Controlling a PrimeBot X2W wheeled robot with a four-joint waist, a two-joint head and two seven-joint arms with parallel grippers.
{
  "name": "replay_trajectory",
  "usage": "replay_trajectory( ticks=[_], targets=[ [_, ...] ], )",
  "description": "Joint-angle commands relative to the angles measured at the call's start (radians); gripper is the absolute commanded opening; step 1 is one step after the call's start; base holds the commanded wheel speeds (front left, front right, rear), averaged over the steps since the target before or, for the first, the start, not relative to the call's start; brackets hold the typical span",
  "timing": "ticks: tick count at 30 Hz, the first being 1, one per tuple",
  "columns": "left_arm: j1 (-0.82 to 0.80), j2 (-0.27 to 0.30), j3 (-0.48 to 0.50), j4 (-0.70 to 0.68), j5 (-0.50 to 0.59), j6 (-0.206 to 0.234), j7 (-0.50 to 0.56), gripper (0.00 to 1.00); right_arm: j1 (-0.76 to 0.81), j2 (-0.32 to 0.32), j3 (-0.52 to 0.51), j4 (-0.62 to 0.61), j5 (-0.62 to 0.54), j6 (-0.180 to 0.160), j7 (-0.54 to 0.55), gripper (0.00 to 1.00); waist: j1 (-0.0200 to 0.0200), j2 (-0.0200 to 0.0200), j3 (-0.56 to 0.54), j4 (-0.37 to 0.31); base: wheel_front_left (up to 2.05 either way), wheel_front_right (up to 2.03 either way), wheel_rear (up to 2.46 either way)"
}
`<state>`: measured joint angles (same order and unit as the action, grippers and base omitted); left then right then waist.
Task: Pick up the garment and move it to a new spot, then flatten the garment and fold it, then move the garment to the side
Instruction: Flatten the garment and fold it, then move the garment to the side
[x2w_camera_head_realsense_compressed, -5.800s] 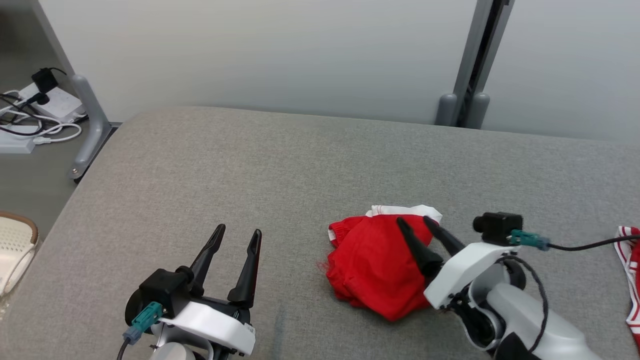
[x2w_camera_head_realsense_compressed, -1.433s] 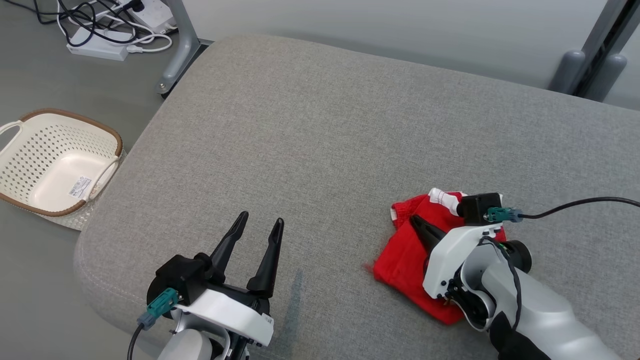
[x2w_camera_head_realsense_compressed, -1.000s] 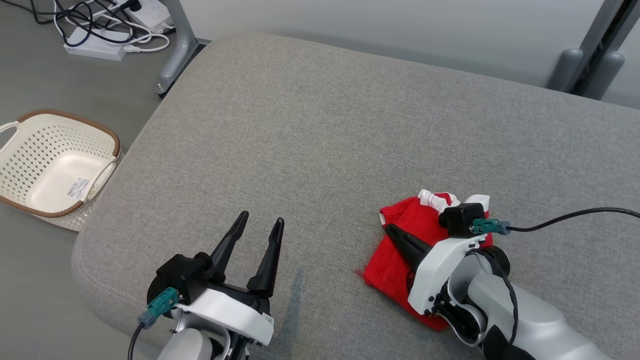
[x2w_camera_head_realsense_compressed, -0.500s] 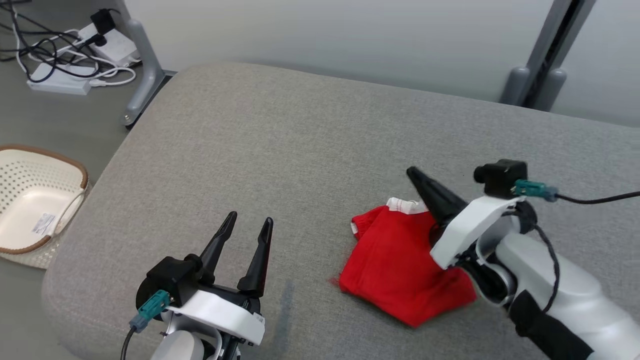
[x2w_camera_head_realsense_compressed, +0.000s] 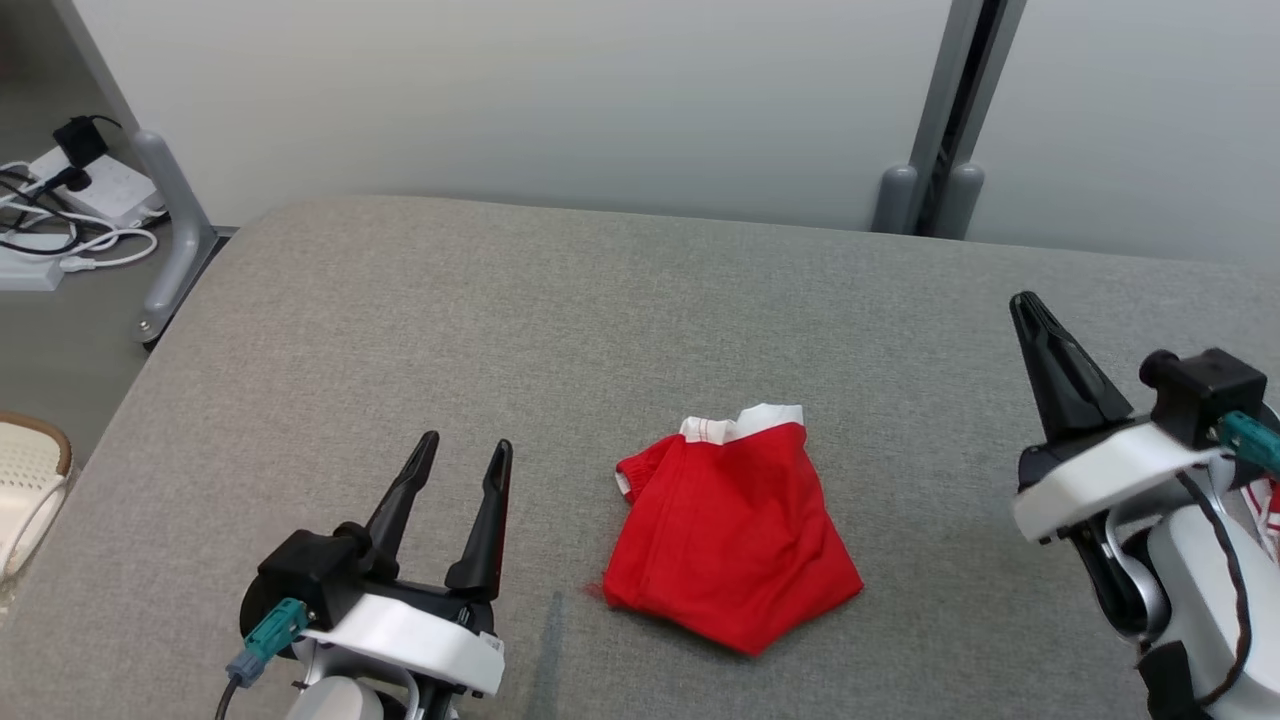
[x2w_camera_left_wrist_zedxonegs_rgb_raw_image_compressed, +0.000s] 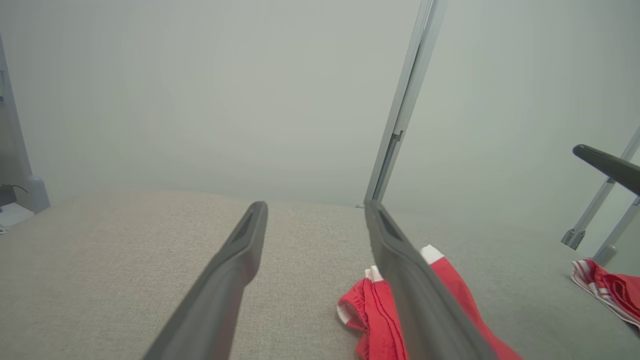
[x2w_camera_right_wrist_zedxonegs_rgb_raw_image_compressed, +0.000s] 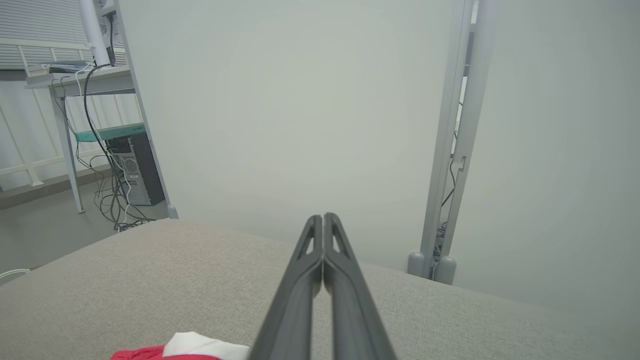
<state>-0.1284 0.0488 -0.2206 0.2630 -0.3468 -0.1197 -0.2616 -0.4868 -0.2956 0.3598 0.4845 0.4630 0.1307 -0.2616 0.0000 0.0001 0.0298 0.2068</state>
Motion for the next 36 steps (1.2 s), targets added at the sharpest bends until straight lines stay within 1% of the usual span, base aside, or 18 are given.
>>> replay_trajectory(
  ticks=[1,4,5,7,8,9,10,11,15,18,24,30,33,36],
  targets=[
    [0.009,0.005,0.016,-0.015,0.007,0.008,-0.003,1.0,0.066,0.019,-0.079,-0.046,-0.078,0.0,-0.005,0.0,0.0,-0.0001,-0.011,-0.021,0.0,0.0,0.0],
    [0.02,0.005,0.036,-0.028,0.013,0.017,-0.003,1.0,0.15,0.064,-0.192,-0.106,-0.15,0.0,-0.005,0.0,0.0,-0.0001,-0.016,-0.033,0.0,0.0,0.0],
    [0.02,0.005,0.036,-0.028,0.013,0.017,-0.003,1.0,0.15,0.064,-0.192,-0.106,-0.15,0.0,-0.005,0.0,0.0,-0.0001,-0.016,-0.033,0.0,0.0,0.0],
    [0.025,0.005,0.051,-0.039,0.014,0.024,-0.003,1.0,0.199,0.082,-0.251,-0.14,-0.205,0.0,-0.005,0.0,0.0,-0.0001,-0.019,-0.039,0.0,0.0,0.0],
    [0.03,0.004,0.057,-0.042,0.017,0.025,-0.003,1.0,0.224,0.1,-0.28,-0.152,-0.216,0.0,-0.005,0.0,0.0,-0.0001,-0.021,-0.042,0.0,0.0,0.0],
    [0.036,0.004,0.064,-0.047,0.019,0.028,-0.003,1.0,0.246,0.116,-0.312,-0.166,-0.23,0.0,-0.005,0.02,0.0,-0.0001,-0.022,-0.044,0.0,0.0,0.0],
    [0.041,0.005,0.071,-0.049,0.022,0.028,-0.003,1.0,0.267,0.129,-0.334,-0.179,-0.246,0.0,-0.005,0.46,0.0,-0.0001,-0.023,-0.047,0.0,0.0,0.0],
    [0.047,0.005,0.075,-0.052,0.025,0.027,-0.003,1.0,0.289,0.142,-0.354,-0.188,-0.258,0.0,-0.005,1.0,0.0,-0.0001,-0.025,-0.048,0.0,0.0,0.0],
    [0.064,0.005,0.089,-0.06,0.032,0.03,-0.003,1.0,0.347,0.176,-0.381,-0.196,-0.278,0.0,-0.005,1.0,0.0,-0.0001,-0.027,-0.053,0.0,0.0,0.0],
    [0.075,0.004,0.092,-0.064,0.034,0.03,-0.003,1.0,0.366,0.189,-0.389,-0.196,-0.284,0.0,-0.005,1.0,0.0,-0.0001,-0.027,-0.054,0.0,0.0,0.0],
    [0.078,0.004,0.094,-0.069,0.038,0.03,-0.003,1.0,0.368,0.199,-0.387,-0.187,-0.285,0.0,-0.005,1.0,0.0,-0.0001,-0.027,-0.051,0.0,0.0,0.0],
    [0.077,0.004,0.088,-0.071,0.039,0.028,-0.003,1.0,0.366,0.195,-0.385,-0.175,-0.278,0.0,-0.005,1.0,0.0,-0.0001,-0.027,-0.044,0.0,0.0,0.0],
    [0.077,0.004,0.082,-0.069,0.04,0.026,-0.003,1.0,0.369,0.191,-0.365,-0.156,-0.259,0.0,-0.005,1.0,0.0,-0.0001,-0.023,-0.039,0.0,0.0,0.0],
    [0.068,0.004,0.073,-0.066,0.04,0.023,-0.003,1.0,0.357,0.176,-0.308,-0.11,-0.217,0.0,-0.005,1.0,0.0,-0.0001,-0.012,-0.029,0.0,0.0,0.0]
  ],
)
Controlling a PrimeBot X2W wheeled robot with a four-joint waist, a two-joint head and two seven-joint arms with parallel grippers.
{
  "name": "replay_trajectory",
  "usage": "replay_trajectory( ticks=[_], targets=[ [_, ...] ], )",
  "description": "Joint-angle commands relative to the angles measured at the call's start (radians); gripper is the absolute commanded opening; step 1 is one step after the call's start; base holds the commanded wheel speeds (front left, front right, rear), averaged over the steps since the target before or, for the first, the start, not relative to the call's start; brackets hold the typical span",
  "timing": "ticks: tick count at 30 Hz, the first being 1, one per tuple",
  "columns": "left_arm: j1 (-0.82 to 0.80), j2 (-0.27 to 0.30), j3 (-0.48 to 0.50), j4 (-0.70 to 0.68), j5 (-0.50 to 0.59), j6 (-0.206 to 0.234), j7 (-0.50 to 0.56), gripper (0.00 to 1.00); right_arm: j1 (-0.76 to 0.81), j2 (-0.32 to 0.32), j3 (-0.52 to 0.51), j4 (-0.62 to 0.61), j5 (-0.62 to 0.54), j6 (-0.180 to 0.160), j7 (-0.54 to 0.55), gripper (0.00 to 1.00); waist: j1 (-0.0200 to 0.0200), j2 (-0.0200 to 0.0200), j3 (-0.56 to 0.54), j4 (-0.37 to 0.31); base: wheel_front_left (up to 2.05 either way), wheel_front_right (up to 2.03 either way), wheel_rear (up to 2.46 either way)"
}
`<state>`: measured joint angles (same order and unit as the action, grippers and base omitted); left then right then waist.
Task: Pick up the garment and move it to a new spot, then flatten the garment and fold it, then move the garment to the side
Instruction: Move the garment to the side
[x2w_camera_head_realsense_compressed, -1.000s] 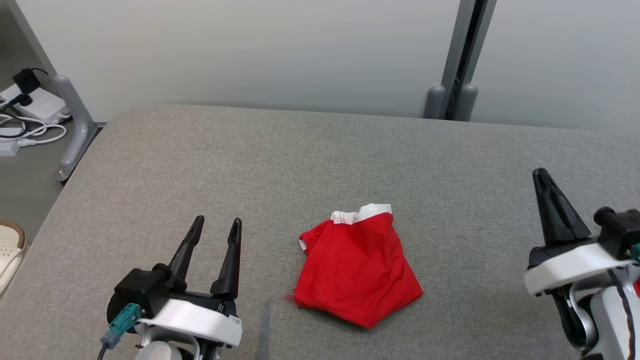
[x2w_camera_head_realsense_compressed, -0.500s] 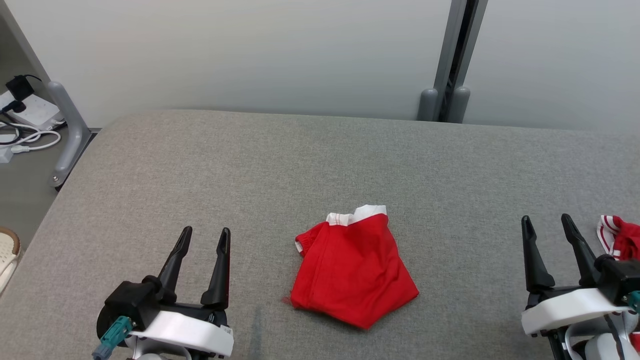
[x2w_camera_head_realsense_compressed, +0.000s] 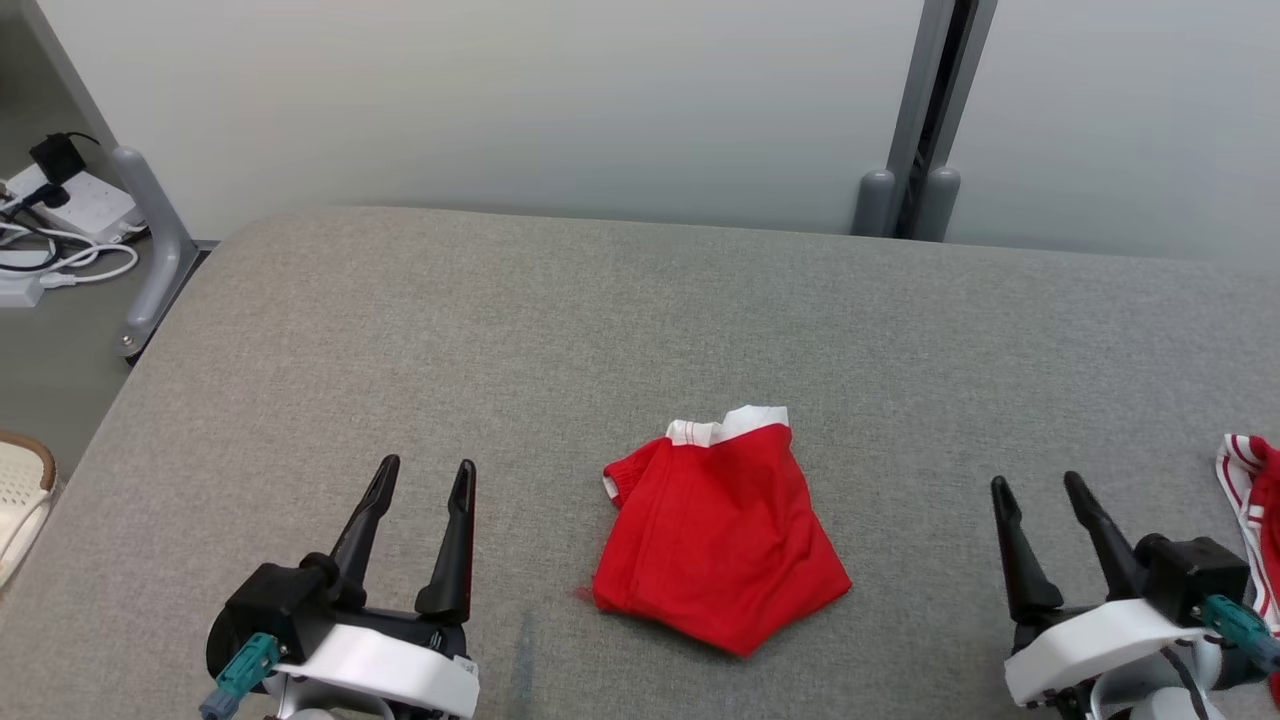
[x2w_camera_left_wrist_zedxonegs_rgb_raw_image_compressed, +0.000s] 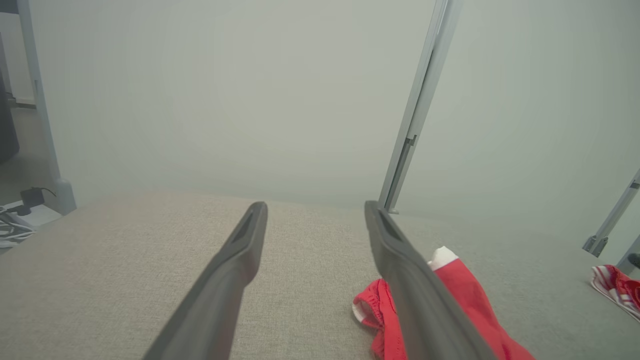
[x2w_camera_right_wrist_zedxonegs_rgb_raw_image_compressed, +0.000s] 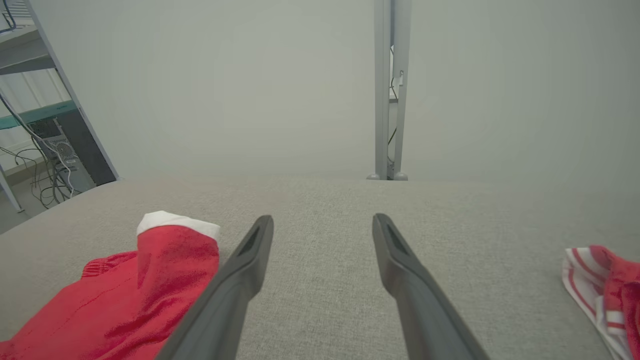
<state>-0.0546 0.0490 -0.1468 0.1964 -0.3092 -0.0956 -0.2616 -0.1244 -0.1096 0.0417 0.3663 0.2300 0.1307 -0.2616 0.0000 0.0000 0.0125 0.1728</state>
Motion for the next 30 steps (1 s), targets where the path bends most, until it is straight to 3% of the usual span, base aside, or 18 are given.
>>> replay_trajectory(
  ticks=[1,6,13,20,30],
  targets=[
    [-0.011,0.004,-0.006,0.003,0.002,-0.002,-0.003,1.0,-0.015,-0.015,0.036,0.03,0.049,0.0,-0.005,1.0,0.0,0.0,0.011,0.01,0.0,0.0,0.0],
    [-0.039,0.004,-0.029,0.01,0.003,-0.008,-0.003,1.0,-0.109,-0.105,0.289,0.143,0.277,0.0,0.04,1.0,0.0,0.0,0.06,0.048,0.0,0.0,0.0],
    [-0.075,0.005,-0.043,0.02,0.009,-0.018,-0.003,1.0,-0.244,-0.261,0.605,0.112,0.654,0.0,0.223,1.0,0.0,0.0,0.123,0.108,0.0,0.0,0.0],
    [-0.097,0.004,-0.053,0.028,0.006,-0.023,-0.003,1.0,-0.349,-0.374,0.778,0.104,0.845,0.0,0.31,1.0,0.0,0.0,0.152,0.153,0.0,0.0,0.0],
    [-0.116,0.004,-0.071,0.025,-0.001,-0.027,-0.003,1.0,-0.468,-0.41,0.937,0.166,1.008,0.0,0.313,1.0,0.0,0.0,0.182,0.201,0.0,0.0,0.0]
  ],
)
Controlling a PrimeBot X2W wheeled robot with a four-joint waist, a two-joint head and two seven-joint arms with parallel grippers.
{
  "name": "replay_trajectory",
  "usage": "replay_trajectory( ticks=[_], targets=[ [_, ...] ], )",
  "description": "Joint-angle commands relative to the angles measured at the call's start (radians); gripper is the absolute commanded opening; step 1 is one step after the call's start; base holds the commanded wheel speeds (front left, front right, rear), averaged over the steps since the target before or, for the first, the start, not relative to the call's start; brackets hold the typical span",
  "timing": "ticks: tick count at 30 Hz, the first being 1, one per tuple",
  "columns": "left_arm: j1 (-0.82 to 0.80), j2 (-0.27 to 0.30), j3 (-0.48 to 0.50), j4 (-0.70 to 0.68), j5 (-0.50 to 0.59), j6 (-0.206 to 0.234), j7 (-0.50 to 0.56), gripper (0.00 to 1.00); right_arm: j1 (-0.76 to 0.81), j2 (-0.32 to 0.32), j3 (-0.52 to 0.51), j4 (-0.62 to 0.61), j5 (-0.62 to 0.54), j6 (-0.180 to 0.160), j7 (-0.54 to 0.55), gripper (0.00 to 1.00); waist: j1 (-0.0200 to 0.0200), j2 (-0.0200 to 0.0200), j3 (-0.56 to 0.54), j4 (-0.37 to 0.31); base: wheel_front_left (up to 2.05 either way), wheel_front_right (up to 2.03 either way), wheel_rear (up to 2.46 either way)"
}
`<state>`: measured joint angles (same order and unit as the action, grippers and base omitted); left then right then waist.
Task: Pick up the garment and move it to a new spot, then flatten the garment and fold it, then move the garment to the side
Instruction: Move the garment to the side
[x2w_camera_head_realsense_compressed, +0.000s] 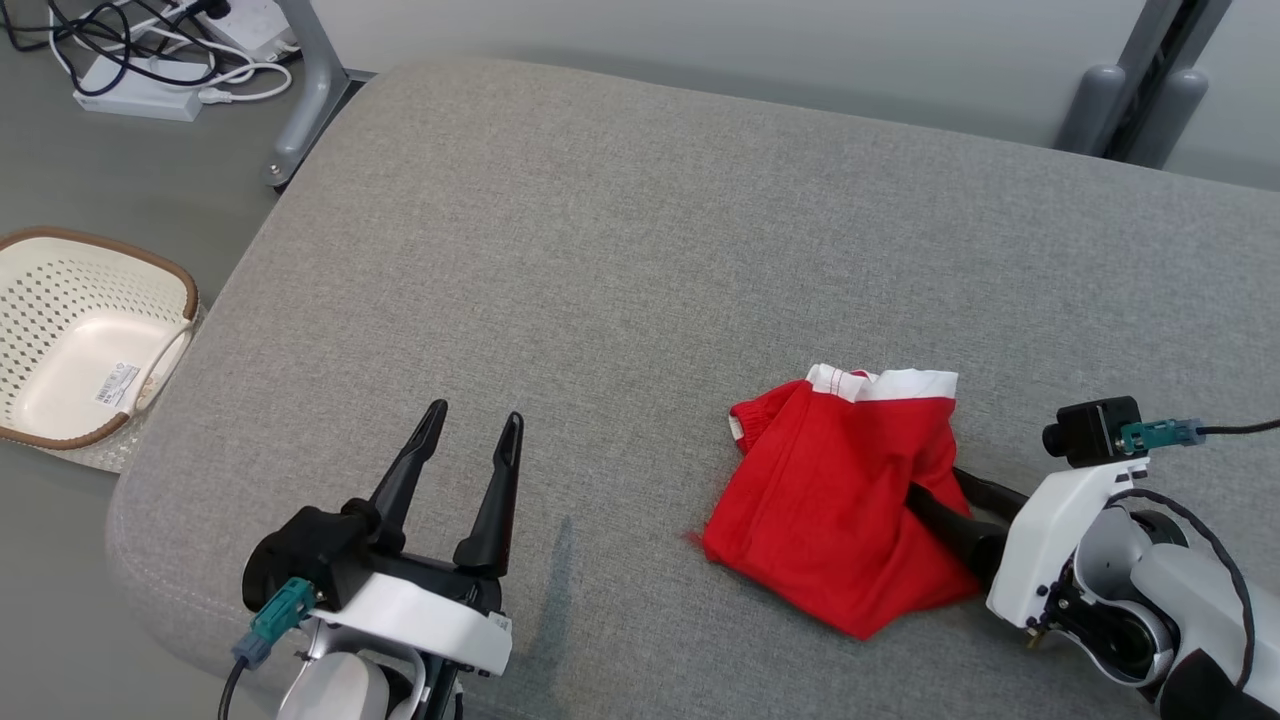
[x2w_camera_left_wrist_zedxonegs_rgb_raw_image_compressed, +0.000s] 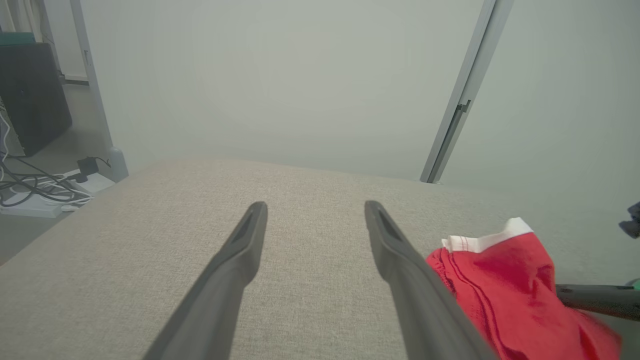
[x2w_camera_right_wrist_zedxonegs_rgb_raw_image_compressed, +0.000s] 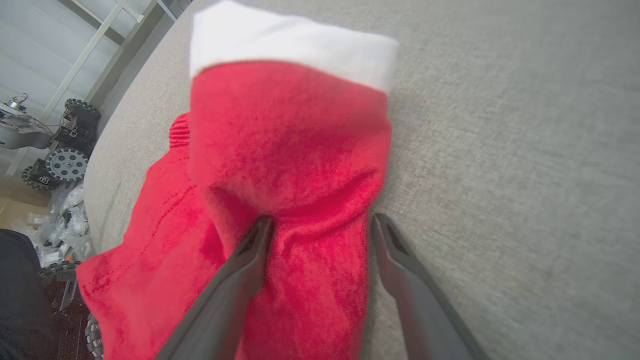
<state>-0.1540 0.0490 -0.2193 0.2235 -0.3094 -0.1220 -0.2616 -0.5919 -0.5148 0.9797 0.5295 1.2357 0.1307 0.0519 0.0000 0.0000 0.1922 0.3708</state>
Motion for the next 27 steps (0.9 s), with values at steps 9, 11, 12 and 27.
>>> replay_trajectory(
  ticks=[9,11,12,27],
  targets=[
    [-0.023,0.004,-0.005,-0.005,0.002,-0.004,-0.003,1.0,-0.061,-0.008,0.116,0.029,0.081,0.0,-0.003,0.0,0.0,0.0,0.012,0.014,0.0,0.0,0.0],
    [-0.021,0.004,-0.005,-0.003,0.003,-0.001,-0.003,1.0,-0.073,-0.017,0.131,0.029,0.096,0.0,-0.019,0.0,0.0,0.0,0.009,0.011,0.0,0.0,0.0],
    [-0.019,0.004,-0.004,-0.003,0.003,0.0,-0.003,1.0,-0.076,-0.021,0.141,0.029,0.102,0.0,-0.024,0.0,0.0,0.0,0.007,0.008,0.0,0.0,0.0],
    [-0.028,0.004,0.0,-0.025,-0.003,0.005,-0.003,1.0,-0.144,-0.083,0.253,0.054,0.113,0.0,-0.113,0.0,0.0,0.0,0.001,-0.09,0.0,0.0,0.0]
  ],
)
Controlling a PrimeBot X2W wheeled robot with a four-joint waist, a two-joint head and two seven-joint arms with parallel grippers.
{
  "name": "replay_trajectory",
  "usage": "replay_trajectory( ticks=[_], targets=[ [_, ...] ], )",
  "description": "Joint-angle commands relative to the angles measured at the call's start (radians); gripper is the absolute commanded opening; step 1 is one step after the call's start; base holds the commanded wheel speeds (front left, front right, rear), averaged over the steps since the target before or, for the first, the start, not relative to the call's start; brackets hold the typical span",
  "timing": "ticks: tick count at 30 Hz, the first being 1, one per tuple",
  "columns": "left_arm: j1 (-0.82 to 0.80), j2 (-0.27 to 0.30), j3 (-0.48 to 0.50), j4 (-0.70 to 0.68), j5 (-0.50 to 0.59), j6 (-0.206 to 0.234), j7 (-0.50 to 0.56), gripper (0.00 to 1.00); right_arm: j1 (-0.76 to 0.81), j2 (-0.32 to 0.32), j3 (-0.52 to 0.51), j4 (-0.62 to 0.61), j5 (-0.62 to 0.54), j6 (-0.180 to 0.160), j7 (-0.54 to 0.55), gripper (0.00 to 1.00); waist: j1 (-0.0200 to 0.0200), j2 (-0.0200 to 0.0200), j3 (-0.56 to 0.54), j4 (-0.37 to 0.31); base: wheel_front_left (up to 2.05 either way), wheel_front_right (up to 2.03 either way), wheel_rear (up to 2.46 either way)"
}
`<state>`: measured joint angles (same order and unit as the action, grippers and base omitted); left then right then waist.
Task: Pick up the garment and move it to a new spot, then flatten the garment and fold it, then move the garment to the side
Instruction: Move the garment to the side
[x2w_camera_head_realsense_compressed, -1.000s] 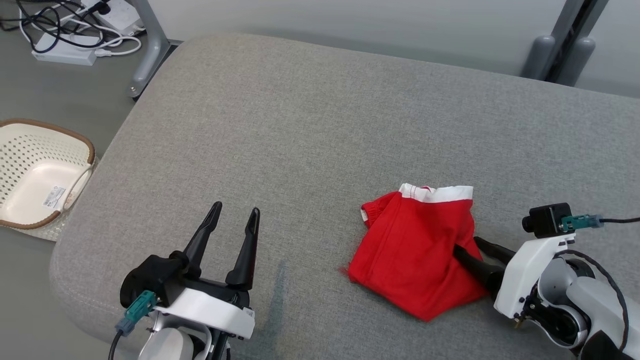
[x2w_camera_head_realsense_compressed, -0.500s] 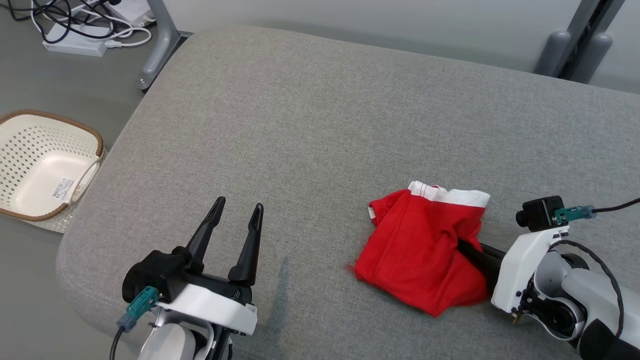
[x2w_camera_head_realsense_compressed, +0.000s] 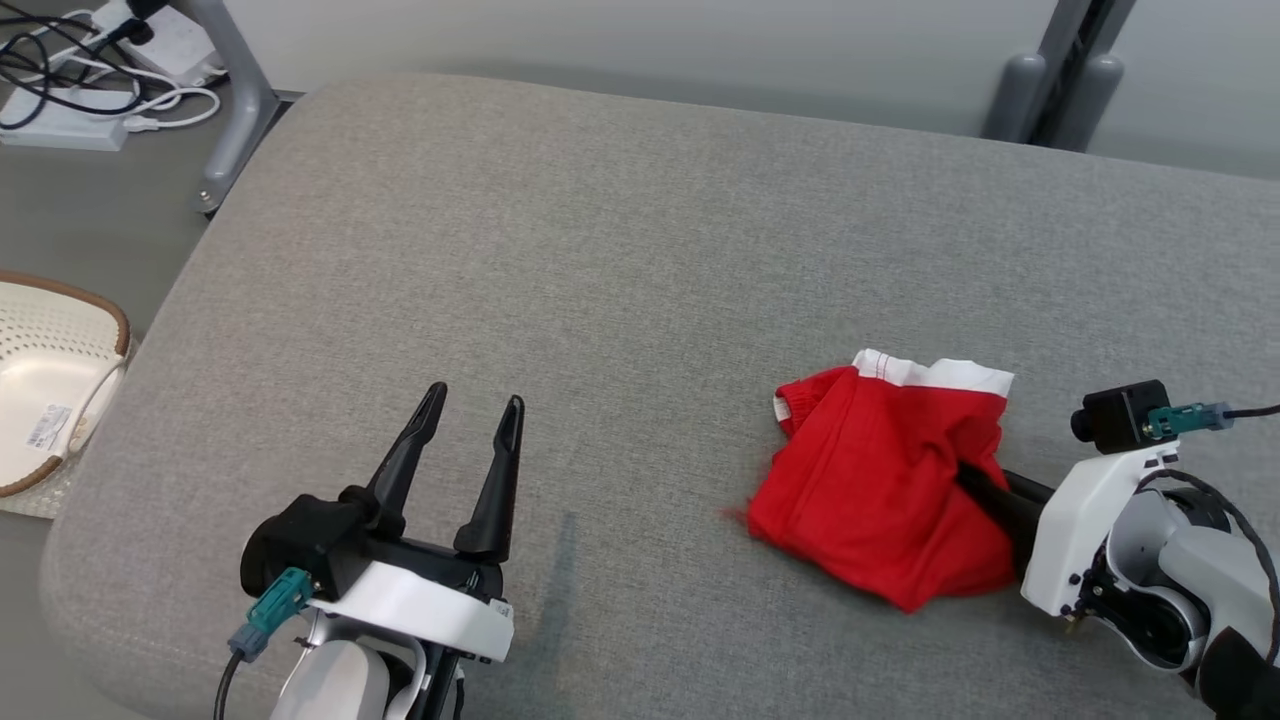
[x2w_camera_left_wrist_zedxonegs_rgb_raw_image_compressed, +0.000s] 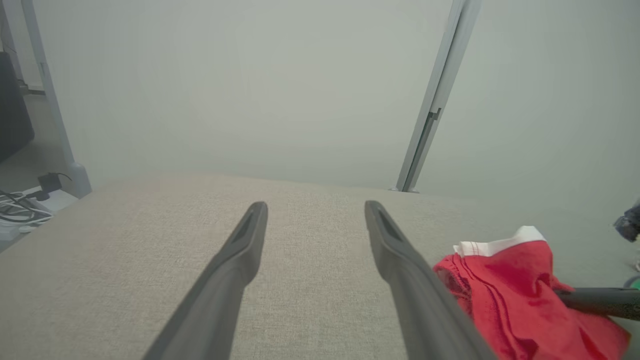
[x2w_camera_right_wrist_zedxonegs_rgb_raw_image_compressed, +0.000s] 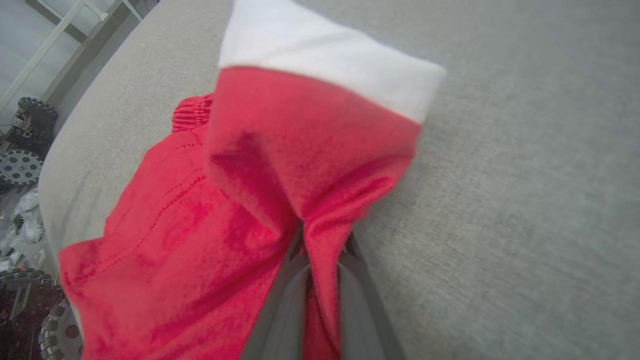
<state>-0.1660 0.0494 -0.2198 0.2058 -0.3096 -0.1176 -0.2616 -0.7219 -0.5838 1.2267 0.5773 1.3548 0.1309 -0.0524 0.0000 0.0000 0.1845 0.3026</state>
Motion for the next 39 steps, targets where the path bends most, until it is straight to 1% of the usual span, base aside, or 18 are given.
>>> replay_trajectory(
  ticks=[1,8,18,22,27,30,34,38,39],
  targets=[
    [-0.016,0.004,0.001,-0.008,-0.003,0.001,-0.003,1.0,-0.014,-0.014,0.006,0.006,-0.006,0.0,-0.008,0.0,0.0,0.0,0.008,-0.022,0.0,0.0,0.0],
    [-0.037,0.004,-0.011,-0.02,0.014,-0.004,-0.003,1.0,-0.052,-0.045,0.037,0.023,-0.054,0.0,-0.01,0.0,0.0,0.0,0.045,-0.115,0.0,0.0,0.0],
    [-0.09,0.004,-0.046,-0.028,0.041,-0.012,-0.003,1.0,-0.104,-0.079,0.054,0.055,-0.194,-0.001,-0.03,0.0,0.0,0.0,0.114,-0.26,0.0,0.0,0.0],
    [-0.115,0.004,-0.059,-0.028,0.053,-0.014,-0.003,1.0,-0.138,-0.078,0.055,0.062,-0.256,-0.001,-0.069,0.0,0.0,0.0,0.142,-0.313,0.0,0.0,0.0],
    [-0.138,0.004,-0.074,-0.029,0.06,-0.013,-0.003,1.0,-0.183,-0.106,0.055,0.045,-0.32,-0.001,-0.118,0.0,0.0,0.0,0.157,-0.367,0.0,0.0,0.0],
    [-0.141,0.004,-0.078,-0.029,0.061,-0.013,-0.003,1.0,-0.207,-0.144,0.055,0.023,-0.336,0.0,-0.126,0.0,0.0,0.0,0.16,-0.393,0.0,0.0,0.0],
    [-0.149,0.004,-0.08,-0.033,0.062,-0.014,-0.003,1.0,-0.239,-0.211,0.055,-0.004,-0.345,0.0,-0.107,0.0,0.0,0.0,0.169,-0.418,0.0,0.0,0.0],
    [-0.159,0.004,-0.086,-0.035,0.067,-0.013,-0.003,1.0,-0.272,-0.292,0.055,-0.025,-0.355,0.0,-0.088,0.0,0.0,0.0,0.191,-0.425,0.0,0.0,0.0],
    [-0.167,0.004,-0.092,-0.036,0.068,-0.014,-0.003,1.0,-0.282,-0.336,0.055,-0.032,-0.361,0.0,-0.079,0.0,0.0,0.0,0.205,-0.422,0.0,0.0,0.0]
  ],
)
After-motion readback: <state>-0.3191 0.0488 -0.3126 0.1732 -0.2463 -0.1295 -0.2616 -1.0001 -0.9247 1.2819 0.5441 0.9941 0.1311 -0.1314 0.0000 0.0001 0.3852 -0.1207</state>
